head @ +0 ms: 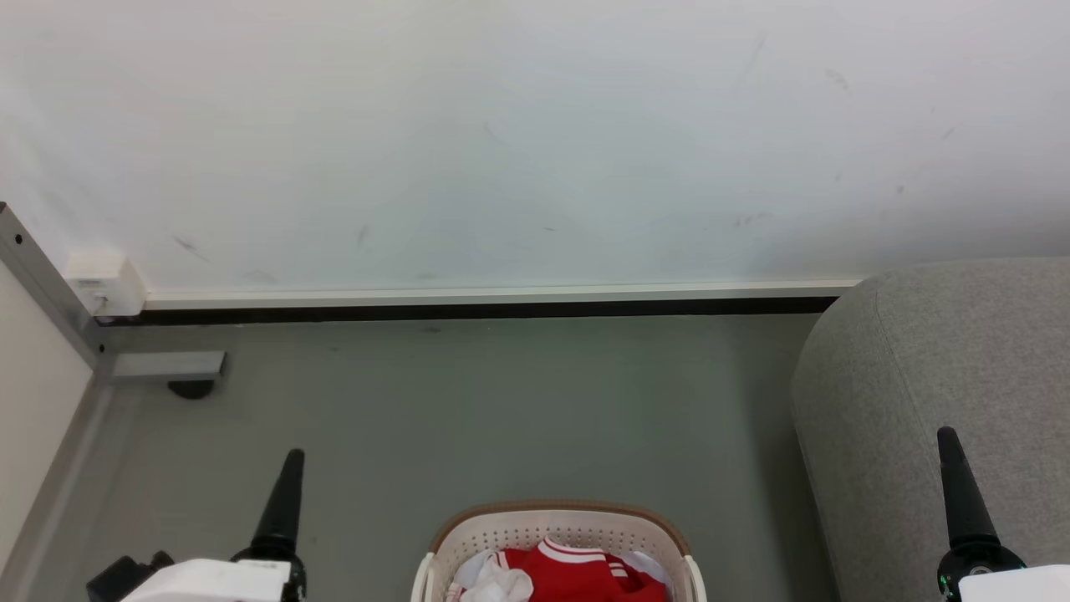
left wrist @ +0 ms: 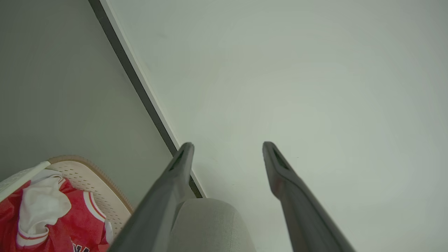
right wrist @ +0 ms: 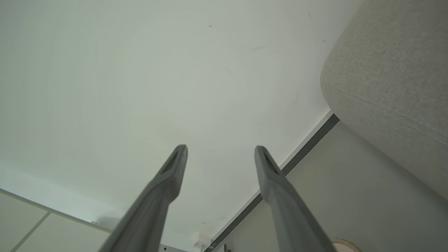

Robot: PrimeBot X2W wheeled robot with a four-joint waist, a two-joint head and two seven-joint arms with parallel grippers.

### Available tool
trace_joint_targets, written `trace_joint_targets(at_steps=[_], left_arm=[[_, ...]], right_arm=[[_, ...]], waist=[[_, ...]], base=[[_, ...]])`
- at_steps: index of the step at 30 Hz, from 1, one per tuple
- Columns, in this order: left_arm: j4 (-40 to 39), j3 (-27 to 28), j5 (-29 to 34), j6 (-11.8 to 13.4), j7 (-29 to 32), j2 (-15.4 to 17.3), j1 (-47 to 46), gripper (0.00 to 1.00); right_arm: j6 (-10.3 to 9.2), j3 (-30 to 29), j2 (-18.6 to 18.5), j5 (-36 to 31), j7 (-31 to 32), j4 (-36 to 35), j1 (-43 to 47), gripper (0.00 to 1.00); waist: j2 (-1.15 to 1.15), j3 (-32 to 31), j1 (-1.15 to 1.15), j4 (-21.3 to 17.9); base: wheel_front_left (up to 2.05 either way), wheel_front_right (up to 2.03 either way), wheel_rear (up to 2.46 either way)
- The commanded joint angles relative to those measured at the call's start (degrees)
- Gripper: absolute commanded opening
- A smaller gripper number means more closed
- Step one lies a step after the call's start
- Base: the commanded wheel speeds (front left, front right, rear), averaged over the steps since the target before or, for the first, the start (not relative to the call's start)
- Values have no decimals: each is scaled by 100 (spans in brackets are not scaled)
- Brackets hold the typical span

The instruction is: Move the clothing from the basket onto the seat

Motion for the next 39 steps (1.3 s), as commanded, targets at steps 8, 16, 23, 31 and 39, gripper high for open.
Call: trace_joint_targets(at_steps=[8,16,23,31,39], left_arm=[[-148,-260,1465,190,-240,39,-98,100],[-194,-405,2306,266,-415,82,-66,100],[-244,-495,2911,323,-558,104,-39,100],[-271,-589,3479,393,-690,119,-10,100],[-279,-713,4156,468,-852,139,17,100]], right_arm=[[-3,-338,115,-1481,-93,-139,70,100],[-3,-493,228,-2439,-138,-93,136,100],[-4,-629,330,-3176,-177,-144,197,100],[-5,-699,412,-3841,-211,-130,277,100],[-5,-803,527,-4658,-253,-110,378,100]], waist=[[0,-9,0,39],[0,-11,0,60],[0,-7,0,65],[0,-10,0,74],[0,-11,0,100]], base=[[0,0,0],[0,0,0],[0,0,0],[0,0,0],[0,0,0]])
